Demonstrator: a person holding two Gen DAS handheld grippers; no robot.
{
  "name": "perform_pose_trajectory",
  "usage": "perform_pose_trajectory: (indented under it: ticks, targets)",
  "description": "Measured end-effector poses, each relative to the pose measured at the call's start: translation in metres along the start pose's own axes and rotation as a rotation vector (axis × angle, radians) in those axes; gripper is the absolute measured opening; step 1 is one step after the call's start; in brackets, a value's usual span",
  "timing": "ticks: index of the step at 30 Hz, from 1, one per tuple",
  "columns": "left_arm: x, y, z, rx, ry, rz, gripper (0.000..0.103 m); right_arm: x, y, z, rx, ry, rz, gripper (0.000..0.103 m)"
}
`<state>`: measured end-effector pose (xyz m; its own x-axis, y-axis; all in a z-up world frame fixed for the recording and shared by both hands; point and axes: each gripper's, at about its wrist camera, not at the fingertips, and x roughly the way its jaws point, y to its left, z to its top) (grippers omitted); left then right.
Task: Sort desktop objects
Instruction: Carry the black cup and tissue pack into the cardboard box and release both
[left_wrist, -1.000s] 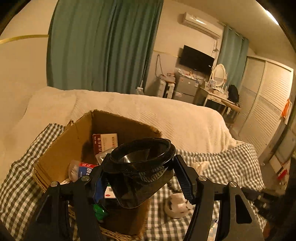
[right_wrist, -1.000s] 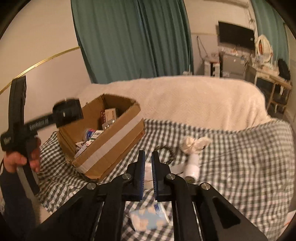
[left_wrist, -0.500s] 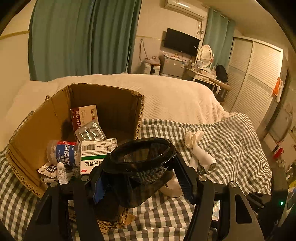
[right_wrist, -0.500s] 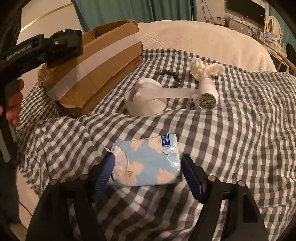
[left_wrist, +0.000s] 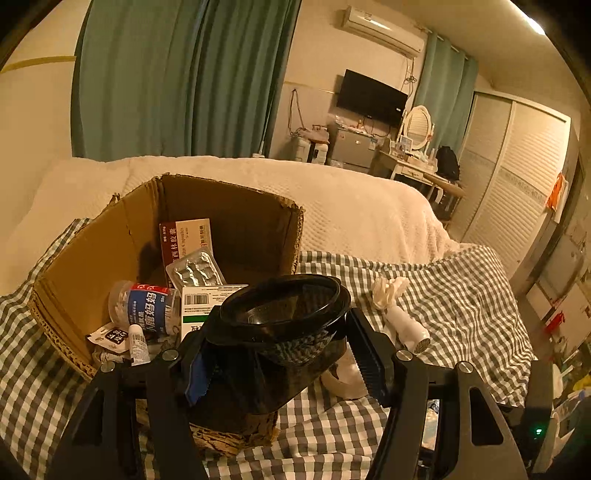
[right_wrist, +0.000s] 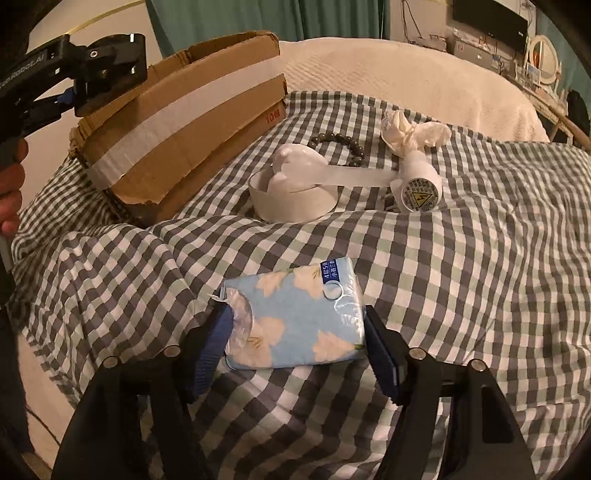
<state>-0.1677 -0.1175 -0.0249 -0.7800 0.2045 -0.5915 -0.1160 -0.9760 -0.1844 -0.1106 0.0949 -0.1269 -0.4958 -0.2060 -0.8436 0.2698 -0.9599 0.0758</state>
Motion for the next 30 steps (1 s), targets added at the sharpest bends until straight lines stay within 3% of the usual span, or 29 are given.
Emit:
perform_pose_trajectory:
  ticks: [6,11,16,20,21,23,25,27,30]
  targets:
    - [-0.005,0.01,0.002,-0.023,-0.017,0.011,0.067,-0.014,-0.006,0.004,0.043,-0.029,0.011,0.058]
    - [-0.012,0.03,0.008,-0.044,-0.045,0.074,0.067,-0.045,-0.004,0.025,0.066,-0.112,0.069,0.058]
    - [-0.012,0.066,0.019,-0.098,-0.067,0.19,0.067,-0.083,0.031,0.088,-0.023,-0.247,0.187,0.059]
    - [-0.007,0.08,0.016,-0.105,-0.057,0.262,0.068,-0.086,0.071,0.152,-0.118,-0.33,0.243,0.059]
    - [-0.003,0.082,0.015,-0.092,-0.048,0.272,0.07,-0.081,0.077,0.166,-0.113,-0.342,0.25,0.059]
    - [0.004,0.082,0.01,-0.076,-0.027,0.271,0.086,-0.066,0.086,0.191,-0.085,-0.332,0.283,0.06]
    - [0.007,0.081,0.007,-0.065,-0.027,0.287,0.096,-0.051,0.092,0.209,-0.051,-0.317,0.268,0.065]
    - [0.008,0.082,0.005,-0.052,-0.036,0.302,0.1,-0.044,0.095,0.219,-0.023,-0.32,0.248,0.075]
    - [0.01,0.084,0.004,-0.056,-0.035,0.302,0.1,-0.047,0.088,0.221,0.014,-0.338,0.261,0.077]
